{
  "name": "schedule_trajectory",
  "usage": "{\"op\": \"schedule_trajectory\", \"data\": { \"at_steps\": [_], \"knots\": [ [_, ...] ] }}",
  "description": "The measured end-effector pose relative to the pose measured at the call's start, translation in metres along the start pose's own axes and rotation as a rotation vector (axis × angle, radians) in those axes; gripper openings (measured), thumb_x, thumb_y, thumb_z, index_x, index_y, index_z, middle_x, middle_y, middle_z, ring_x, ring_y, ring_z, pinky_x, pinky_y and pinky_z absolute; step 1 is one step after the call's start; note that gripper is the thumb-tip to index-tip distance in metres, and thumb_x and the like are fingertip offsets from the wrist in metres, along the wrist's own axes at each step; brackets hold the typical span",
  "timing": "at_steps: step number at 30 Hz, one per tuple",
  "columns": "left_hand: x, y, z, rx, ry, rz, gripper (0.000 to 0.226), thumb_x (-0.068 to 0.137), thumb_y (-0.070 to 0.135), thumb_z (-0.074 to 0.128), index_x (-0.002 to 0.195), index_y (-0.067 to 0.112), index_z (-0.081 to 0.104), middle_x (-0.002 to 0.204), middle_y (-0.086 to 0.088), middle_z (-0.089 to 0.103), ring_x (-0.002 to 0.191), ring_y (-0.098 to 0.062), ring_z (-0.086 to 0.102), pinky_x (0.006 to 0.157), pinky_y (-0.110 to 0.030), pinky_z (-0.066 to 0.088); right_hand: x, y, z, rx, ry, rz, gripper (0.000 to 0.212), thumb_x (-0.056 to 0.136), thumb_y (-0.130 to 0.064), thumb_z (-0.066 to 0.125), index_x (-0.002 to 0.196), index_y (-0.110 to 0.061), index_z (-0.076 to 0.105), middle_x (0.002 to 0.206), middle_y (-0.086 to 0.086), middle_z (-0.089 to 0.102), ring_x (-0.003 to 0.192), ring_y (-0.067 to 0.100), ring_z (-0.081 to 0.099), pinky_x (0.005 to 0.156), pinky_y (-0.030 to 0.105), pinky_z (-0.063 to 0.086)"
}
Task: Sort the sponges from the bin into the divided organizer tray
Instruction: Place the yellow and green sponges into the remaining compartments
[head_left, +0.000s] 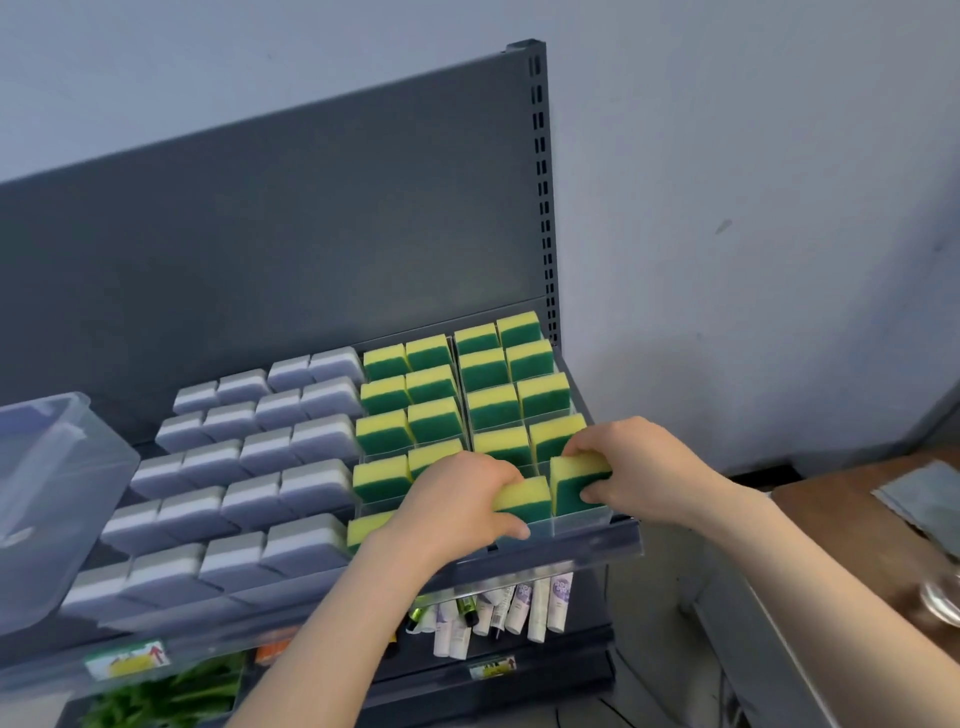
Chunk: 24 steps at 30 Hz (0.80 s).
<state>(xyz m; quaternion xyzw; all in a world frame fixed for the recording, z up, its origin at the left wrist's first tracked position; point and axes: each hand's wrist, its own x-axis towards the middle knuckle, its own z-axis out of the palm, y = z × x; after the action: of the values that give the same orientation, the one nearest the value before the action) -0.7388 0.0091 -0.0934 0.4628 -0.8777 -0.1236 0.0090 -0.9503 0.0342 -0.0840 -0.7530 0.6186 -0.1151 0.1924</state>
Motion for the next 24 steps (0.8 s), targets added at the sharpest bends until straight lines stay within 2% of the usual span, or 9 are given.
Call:
{"op": "schedule_trajectory", "data": {
  "at_steps": [2,4,7,10,14,19,21,24],
  "knots": [
    [0.000,0.002,0.001,0.000,0.005,0.014,0.050,0.077,0.056,0.067,0.120,0.031,0.061,0.101,0.008,0.067,0.090,-0.013,0.060,0.070,-0.030,0.050,0.002,-0.003,0.002,-0.072,-0.035,-0.036,0.035,0.074,-0.022,0.065,0.108,-0.029,0.062,0.086,-0.009,0.059,0.075,0.014,0.050,0.063,0.024,0.041],
    [0.000,0.002,0.002,0.017,0.019,0.022,0.048,0.080,0.054,0.065,0.121,0.030,0.060,0.104,0.006,0.068,0.094,-0.015,0.061,0.072,-0.029,0.050,0.004,-0.004,0.003,-0.120,-0.059,-0.056,0.032,0.074,-0.020,0.062,0.105,-0.029,0.063,0.081,-0.009,0.057,0.072,0.016,0.049,0.060,0.025,0.043],
    [0.001,0.002,0.003,0.064,0.015,0.031,0.047,0.084,0.047,0.064,0.125,0.025,0.060,0.111,0.001,0.067,0.102,-0.021,0.061,0.080,-0.033,0.052,0.006,-0.005,0.006,-0.183,-0.093,-0.076,0.031,0.074,-0.018,0.060,0.103,-0.027,0.063,0.082,-0.008,0.055,0.073,0.016,0.048,0.059,0.026,0.043],
    [0.001,0.003,0.003,0.092,0.007,0.041,0.040,0.086,0.042,0.064,0.121,0.024,0.062,0.102,0.001,0.068,0.094,-0.020,0.062,0.076,-0.035,0.053,0.007,-0.004,0.012,-0.219,-0.113,-0.090,0.028,0.076,-0.016,0.059,0.103,-0.026,0.063,0.084,-0.007,0.055,0.074,0.015,0.049,0.059,0.024,0.041],
    [0.000,0.003,0.004,0.110,0.012,0.039,0.032,0.087,0.040,0.062,0.114,0.022,0.064,0.092,0.002,0.067,0.083,-0.017,0.061,0.070,-0.034,0.053,0.009,-0.004,0.015,-0.224,-0.132,-0.096,0.024,0.079,-0.016,0.060,0.101,-0.025,0.063,0.090,-0.005,0.062,0.076,0.015,0.052,0.062,0.024,0.046],
    [-0.001,0.004,0.005,0.127,0.016,0.031,0.032,0.087,0.041,0.062,0.111,0.021,0.064,0.092,0.002,0.067,0.083,-0.018,0.061,0.070,-0.035,0.053,0.008,-0.002,0.017,-0.231,-0.123,-0.107,0.023,0.080,-0.016,0.059,0.101,-0.025,0.062,0.091,-0.005,0.061,0.078,0.016,0.053,0.065,0.026,0.049],
    [-0.002,0.004,0.005,0.111,0.015,0.016,0.037,0.086,0.043,0.063,0.115,0.022,0.063,0.098,0.002,0.067,0.089,-0.018,0.062,0.074,-0.035,0.053,0.006,-0.001,0.014,-0.199,-0.141,-0.106,0.030,0.080,-0.020,0.062,0.109,-0.026,0.061,0.100,-0.005,0.064,0.085,0.015,0.055,0.072,0.027,0.051],
    [-0.007,0.002,0.001,-0.007,0.035,-0.013,0.062,0.080,0.053,0.066,0.134,0.028,0.052,0.124,0.006,0.062,0.110,-0.016,0.058,0.088,-0.035,0.050,0.004,0.000,0.003,-0.086,-0.131,-0.108,0.046,0.079,-0.029,0.067,0.124,-0.029,0.057,0.116,-0.011,0.063,0.099,0.010,0.058,0.083,0.022,0.047]
  ]
}}
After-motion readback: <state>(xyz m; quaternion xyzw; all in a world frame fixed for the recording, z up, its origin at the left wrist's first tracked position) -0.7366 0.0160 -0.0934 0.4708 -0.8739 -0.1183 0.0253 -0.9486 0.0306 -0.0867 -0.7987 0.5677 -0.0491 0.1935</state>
